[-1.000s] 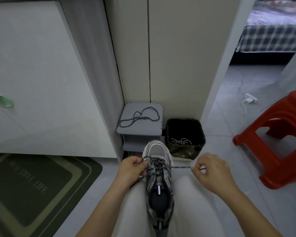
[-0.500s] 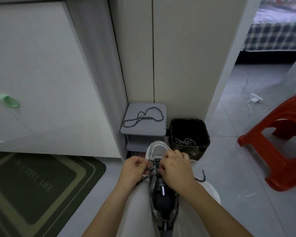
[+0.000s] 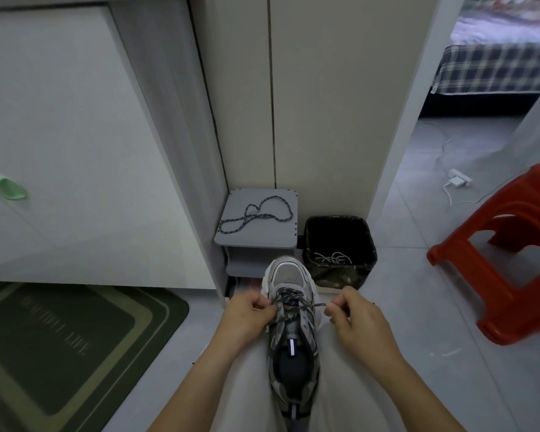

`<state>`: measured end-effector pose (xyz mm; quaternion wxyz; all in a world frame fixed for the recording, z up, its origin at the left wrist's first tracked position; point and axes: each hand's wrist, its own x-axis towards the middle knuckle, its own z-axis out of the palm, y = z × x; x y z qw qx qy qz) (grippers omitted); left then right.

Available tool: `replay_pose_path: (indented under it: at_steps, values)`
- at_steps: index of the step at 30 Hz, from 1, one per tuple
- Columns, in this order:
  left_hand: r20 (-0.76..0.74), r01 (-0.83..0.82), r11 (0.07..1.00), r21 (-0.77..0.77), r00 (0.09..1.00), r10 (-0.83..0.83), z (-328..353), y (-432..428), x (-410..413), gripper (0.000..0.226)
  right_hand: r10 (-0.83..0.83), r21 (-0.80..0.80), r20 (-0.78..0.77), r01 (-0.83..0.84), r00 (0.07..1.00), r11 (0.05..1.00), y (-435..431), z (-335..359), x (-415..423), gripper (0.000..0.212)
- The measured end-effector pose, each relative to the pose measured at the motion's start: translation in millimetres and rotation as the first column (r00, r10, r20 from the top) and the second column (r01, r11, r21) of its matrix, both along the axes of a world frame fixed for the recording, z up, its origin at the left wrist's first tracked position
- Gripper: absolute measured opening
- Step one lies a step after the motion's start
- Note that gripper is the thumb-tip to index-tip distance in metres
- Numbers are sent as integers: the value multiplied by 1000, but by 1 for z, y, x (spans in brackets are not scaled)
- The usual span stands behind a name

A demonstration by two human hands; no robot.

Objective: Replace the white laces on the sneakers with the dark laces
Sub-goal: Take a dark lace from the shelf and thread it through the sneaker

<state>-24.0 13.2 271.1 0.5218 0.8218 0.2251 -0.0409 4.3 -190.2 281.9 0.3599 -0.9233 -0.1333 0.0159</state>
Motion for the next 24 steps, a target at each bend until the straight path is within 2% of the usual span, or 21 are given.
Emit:
replay_pose_path:
  at_steps: [3, 9, 11, 14, 15, 17, 19, 22, 24]
  values:
    - [-13, 8, 1000, 29, 1000, -7, 0, -1, 0, 23, -37, 54, -47, 39, 998, 998, -6, -2, 0, 16]
    - [-60, 60, 996, 61, 997, -57, 7, 2, -4, 24, -26, 48, -57, 29, 998, 998, -16, -3, 3, 23]
    - [-101, 146, 985, 91, 985, -137, 11, 5, -9, 37, -49, 90, -58, 54, 997, 994, -16, -3, 3, 23]
    - [-111, 330, 934, 137, 942, -316, 15, 14, -19, 41, -91, 188, -80, 105, 993, 976, -14, -1, 4, 21]
    - [-98, 308, 939, 153, 950, -296, 19, 18, -22, 38, -98, 202, -85, 114, 992, 973, -14, 1, 5, 20]
    - [-49, 157, 977, 143, 987, -151, 28, 30, -22, 28, -113, 225, -102, 133, 988, 965, -18, 5, 10, 16]
    - [-55, 79, 986, 146, 996, -71, 32, 41, -22, 31, -126, 275, -121, 155, 985, 949, -23, 13, 16, 11]
    - [-173, 122, 922, 367, 983, -62, 21, 46, -23, 24, -133, 445, -174, 198, 976, 873, -24, 27, 23, 8]
    - [-88, 64, 866, 495, 996, -23, 11, 38, -24, 15, -99, 546, -219, 206, 971, 812, -21, 37, 26, 7]
